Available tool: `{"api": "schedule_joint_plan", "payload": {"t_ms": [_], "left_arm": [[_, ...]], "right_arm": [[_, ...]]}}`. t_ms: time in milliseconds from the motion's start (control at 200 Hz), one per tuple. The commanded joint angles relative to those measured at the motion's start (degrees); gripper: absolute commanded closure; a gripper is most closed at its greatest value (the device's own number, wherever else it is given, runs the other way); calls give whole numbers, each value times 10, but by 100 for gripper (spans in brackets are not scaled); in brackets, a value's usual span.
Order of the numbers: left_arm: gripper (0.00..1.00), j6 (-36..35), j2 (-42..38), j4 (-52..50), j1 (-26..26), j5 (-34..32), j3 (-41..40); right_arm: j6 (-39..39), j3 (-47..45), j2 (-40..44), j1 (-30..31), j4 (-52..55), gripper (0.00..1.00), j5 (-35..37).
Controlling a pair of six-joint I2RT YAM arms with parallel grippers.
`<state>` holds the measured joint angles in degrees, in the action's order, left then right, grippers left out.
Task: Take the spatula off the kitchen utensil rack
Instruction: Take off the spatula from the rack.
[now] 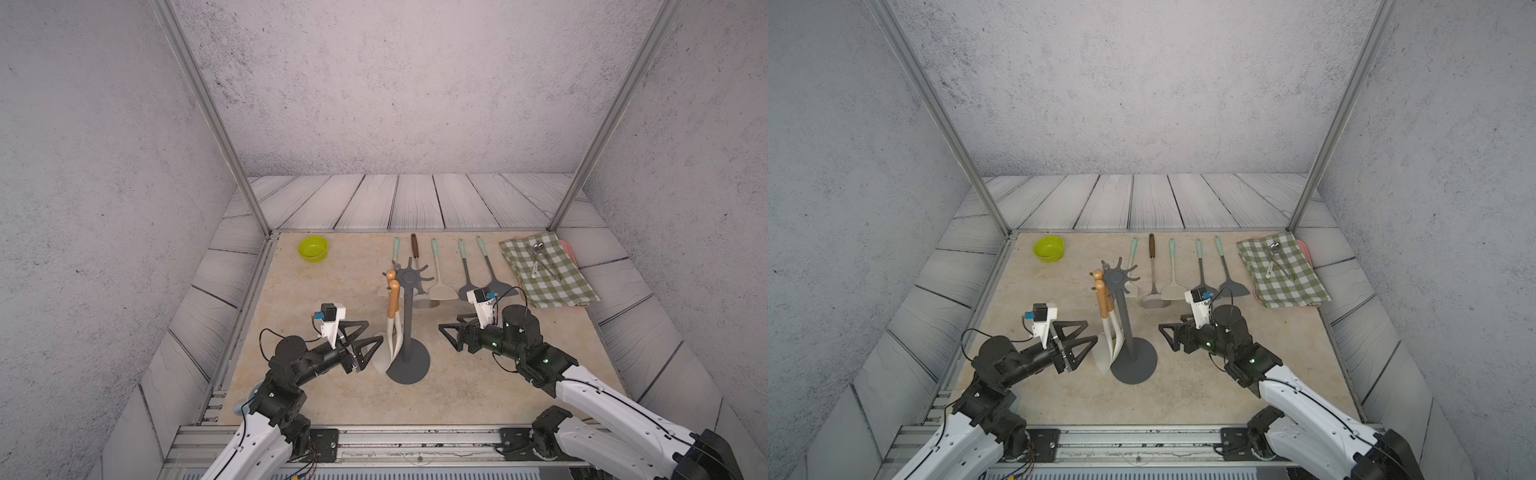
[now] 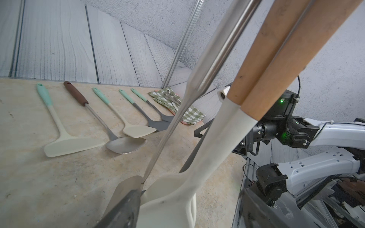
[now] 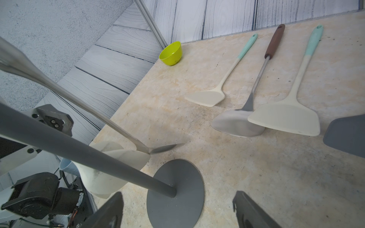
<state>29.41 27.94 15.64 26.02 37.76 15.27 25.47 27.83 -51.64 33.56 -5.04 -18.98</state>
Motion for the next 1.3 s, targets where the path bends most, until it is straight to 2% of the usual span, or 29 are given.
{"api": "schedule_joint_plan", "payload": {"t_ms": [0,315,500,681,736,1166,1296], "left_arm": [[19,-28,23,11,12,27,29],[27,-93,102,-12,44,-20,70],[42,-107,131,-12,58,-9,84],[48,-118,147,-21,75,-3,96],[53,-121,150,-24,77,-5,99],[81,-125,117,-70,83,-23,109],[85,-126,88,-101,93,-43,113]], "right_arm": [[-1,-7,2,-2,-12,11,3],[-2,-8,11,-2,-7,11,1],[-2,-8,11,-2,-8,11,-1],[-1,-7,13,-2,-8,11,-5],[-1,-7,12,-2,-9,11,-5],[1,-8,14,-2,-10,11,-10],[2,-9,12,-2,-12,11,-12]]}}
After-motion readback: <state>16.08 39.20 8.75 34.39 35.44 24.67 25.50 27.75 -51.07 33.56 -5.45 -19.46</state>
